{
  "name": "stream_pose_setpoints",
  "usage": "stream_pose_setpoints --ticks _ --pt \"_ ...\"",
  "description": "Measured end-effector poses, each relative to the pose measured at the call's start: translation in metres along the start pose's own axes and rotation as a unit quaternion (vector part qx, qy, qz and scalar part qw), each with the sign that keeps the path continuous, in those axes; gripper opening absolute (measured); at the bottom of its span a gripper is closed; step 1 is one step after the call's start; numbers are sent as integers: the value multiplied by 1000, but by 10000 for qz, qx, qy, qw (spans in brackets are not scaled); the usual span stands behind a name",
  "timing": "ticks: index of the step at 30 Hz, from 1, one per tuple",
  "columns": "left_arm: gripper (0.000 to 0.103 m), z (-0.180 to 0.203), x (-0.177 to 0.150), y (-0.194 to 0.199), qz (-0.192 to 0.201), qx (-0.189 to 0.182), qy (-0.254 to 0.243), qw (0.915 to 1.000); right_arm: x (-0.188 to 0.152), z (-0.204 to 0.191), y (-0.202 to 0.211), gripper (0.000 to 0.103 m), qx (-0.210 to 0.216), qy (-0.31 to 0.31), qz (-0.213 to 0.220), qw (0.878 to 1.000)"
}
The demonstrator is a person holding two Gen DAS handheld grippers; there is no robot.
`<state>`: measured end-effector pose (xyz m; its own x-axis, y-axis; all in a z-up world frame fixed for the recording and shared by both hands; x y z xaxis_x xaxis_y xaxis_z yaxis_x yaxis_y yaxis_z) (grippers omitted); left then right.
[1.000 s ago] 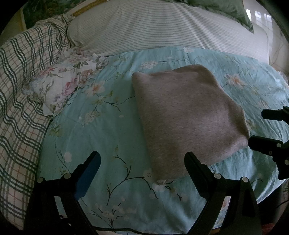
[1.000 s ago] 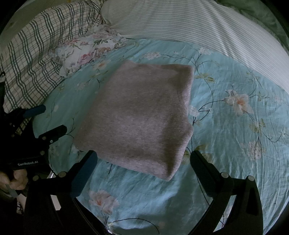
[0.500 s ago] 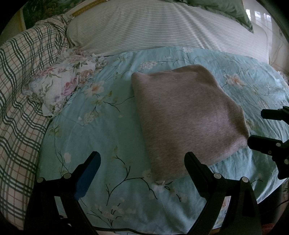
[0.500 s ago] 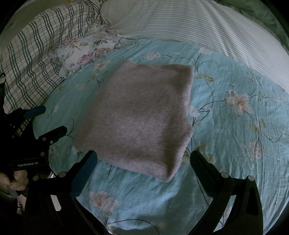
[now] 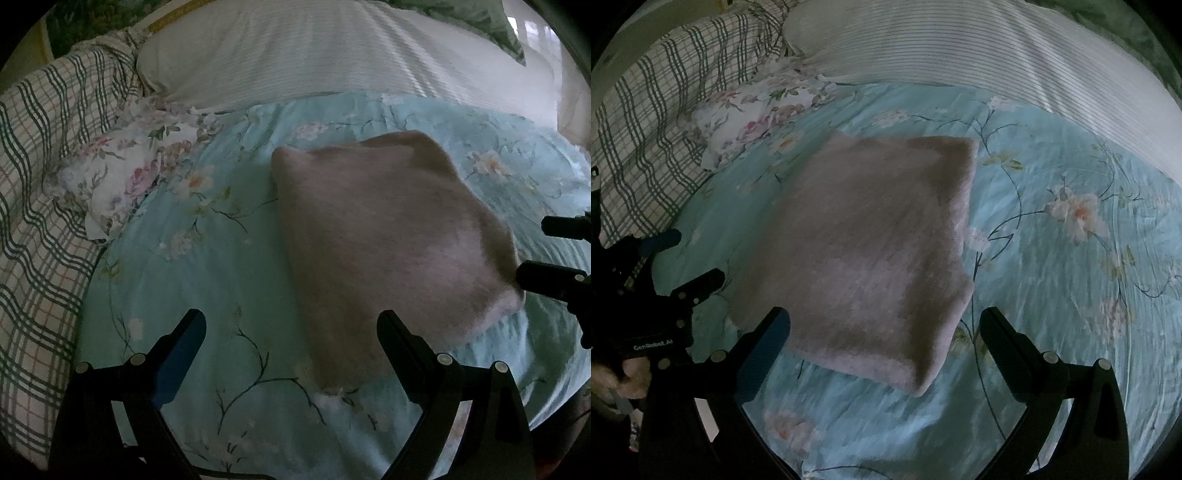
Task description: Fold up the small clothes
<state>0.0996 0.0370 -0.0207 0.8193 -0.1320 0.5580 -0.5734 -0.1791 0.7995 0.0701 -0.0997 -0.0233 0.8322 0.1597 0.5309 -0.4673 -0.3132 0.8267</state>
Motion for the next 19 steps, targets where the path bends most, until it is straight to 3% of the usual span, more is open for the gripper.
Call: stream_pose_setpoints --ticks 19 --pt "94 -2 13 -18 -115 -56 138 9998 6 21 -25 102 177 -231 -85 9995"
Point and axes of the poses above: each gripper's, at about its wrist camera, not at the fingertips, and y roughly against the way its jaws point, z to its right, x to its top, the point moved 4 cm from there along -y, roughly the way its jaws point, and after that the axes turned 2 degrees about x, right-handed, at the moved point
